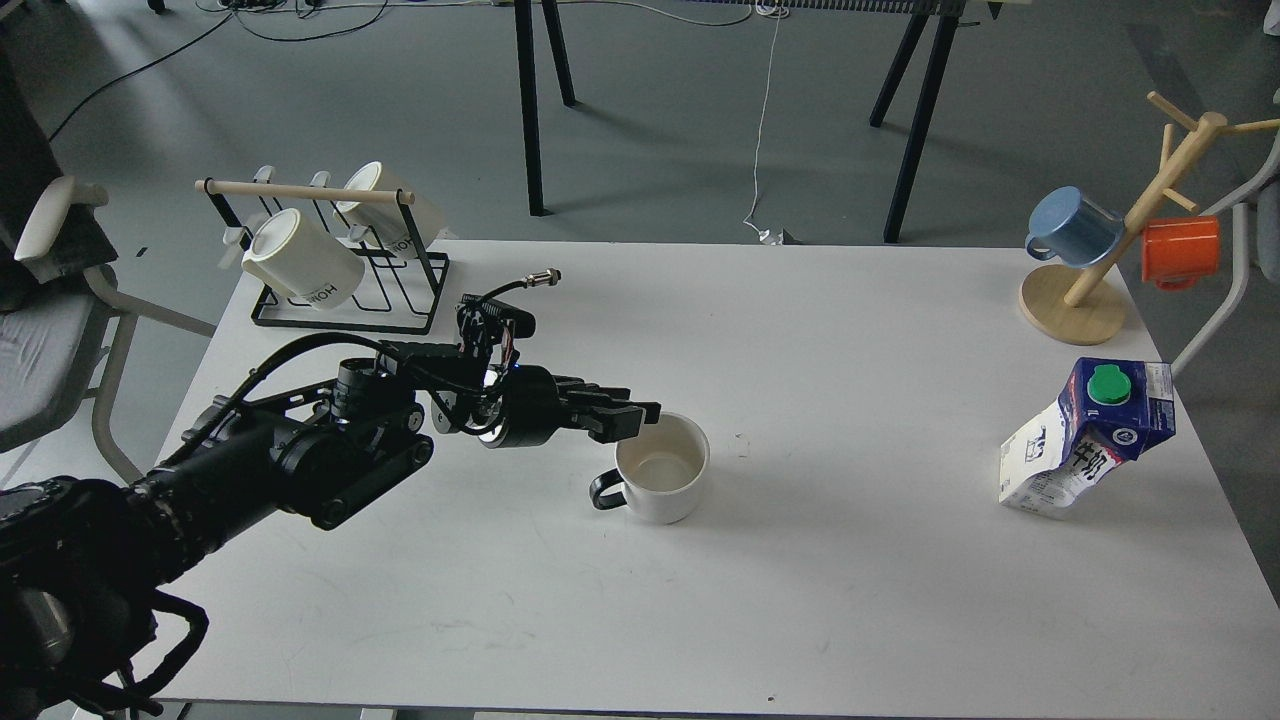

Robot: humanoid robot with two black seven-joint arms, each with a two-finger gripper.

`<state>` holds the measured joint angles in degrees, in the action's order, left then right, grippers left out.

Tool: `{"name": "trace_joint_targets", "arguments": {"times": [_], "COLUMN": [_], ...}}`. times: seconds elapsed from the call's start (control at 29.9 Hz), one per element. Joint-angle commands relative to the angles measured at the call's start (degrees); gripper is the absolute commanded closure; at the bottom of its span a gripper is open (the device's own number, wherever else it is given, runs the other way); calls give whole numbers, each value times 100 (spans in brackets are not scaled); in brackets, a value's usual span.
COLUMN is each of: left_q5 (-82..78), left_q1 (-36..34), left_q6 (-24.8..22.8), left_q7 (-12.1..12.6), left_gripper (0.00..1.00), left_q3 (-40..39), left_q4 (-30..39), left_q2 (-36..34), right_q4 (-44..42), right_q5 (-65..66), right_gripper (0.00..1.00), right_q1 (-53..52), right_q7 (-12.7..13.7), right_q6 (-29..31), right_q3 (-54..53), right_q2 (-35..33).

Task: Place cup and milk with both arms
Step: 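Release the mug and retract the left gripper toward the rack, then reach the right gripper to the base of the milk carton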

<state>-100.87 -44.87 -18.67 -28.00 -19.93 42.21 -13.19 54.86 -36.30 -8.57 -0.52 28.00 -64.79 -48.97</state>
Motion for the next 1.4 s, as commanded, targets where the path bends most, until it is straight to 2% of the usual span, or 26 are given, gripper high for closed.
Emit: {"name": "trace_joint_targets", "arguments": {"times": [0.0, 0.03, 0.07, 0.3, 0.43, 0.63, 0.94, 1.14, 1.37], "left_q5": [716, 1005, 1313, 3834, 5592, 7703, 7951, 7951, 7916], "left_q1": [-75, -110, -119, -312, -304, -102, 294, 303, 321], "left_q6": [-671, -899, -933, -933, -933, -933, -933, -933, -933], "left_q7": [0, 0, 0, 0, 0, 0, 0, 0, 0], "left_gripper": [6, 6, 6, 6, 6, 6, 5, 5, 5], "left_q3": [-80, -194, -326, -1021, -1100, -1100, -1109, -1109, -1083], "left_q4": [15, 24, 24, -55, -222, -275, -275, -275, -283], "left_q2": [-227, -263, -298, -1123, -1721, -2328, -2399, -2372, -2346], "right_q4": [-2, -2, -2, 129, 560, 1061, 1448, 1694, 1677], "right_q5": [-9, -9, -9, -525, -1247, -1468, -2030, -1995, -1662], "right_gripper": [5, 5, 5, 5, 4, 4, 4, 4, 3], "right_q1": [4, 4, 13, 65, 364, 943, 2306, 2860, 2861], "right_q7": [0, 0, 0, -9, -9, -9, -18, -27, -9], "right_q6": [0, 0, 0, 0, 0, 0, 0, 0, 0], "right_q3": [2, 2, 2, -16, -60, -86, -788, -693, -209], "right_q2": [-8, -8, -8, -8, -51, -174, -183, -104, 607]}}
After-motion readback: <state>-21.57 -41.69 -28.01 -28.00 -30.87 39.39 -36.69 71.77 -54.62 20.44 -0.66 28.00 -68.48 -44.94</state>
